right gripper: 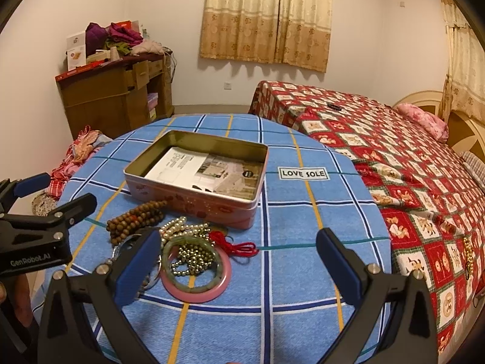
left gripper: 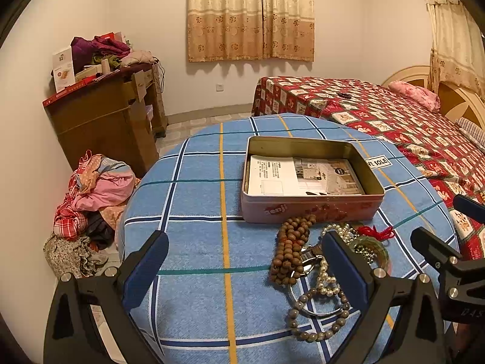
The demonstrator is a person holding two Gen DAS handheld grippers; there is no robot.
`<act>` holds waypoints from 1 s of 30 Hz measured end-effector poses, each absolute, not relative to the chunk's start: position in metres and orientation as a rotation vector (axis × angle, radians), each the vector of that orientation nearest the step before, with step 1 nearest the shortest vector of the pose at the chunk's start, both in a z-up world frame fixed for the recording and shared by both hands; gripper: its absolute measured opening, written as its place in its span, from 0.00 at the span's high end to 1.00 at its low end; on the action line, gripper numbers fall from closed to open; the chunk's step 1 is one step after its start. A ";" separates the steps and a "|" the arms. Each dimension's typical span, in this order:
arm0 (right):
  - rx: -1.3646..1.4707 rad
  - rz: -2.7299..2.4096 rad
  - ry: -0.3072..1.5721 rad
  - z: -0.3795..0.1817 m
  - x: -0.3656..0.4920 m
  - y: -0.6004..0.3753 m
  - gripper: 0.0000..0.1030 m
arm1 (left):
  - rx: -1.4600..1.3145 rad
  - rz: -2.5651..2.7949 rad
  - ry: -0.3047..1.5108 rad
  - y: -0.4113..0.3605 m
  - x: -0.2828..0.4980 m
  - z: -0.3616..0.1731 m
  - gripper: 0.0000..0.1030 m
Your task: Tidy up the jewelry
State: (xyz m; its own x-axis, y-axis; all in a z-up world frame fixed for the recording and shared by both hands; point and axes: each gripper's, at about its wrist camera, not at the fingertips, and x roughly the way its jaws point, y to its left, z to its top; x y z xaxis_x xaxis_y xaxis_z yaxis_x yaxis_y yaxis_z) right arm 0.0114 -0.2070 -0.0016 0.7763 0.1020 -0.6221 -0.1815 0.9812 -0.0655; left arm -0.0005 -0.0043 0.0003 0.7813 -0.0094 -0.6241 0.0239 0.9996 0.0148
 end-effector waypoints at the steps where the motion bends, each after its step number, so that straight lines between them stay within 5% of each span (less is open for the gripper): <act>1: -0.126 0.154 0.665 -0.002 0.011 -0.207 0.00 | 0.023 -0.019 0.673 -0.004 0.000 0.000 0.02; 30: -0.120 0.154 0.662 -0.002 0.011 -0.207 0.00 | 0.025 -0.009 0.663 -0.001 0.001 0.003 0.02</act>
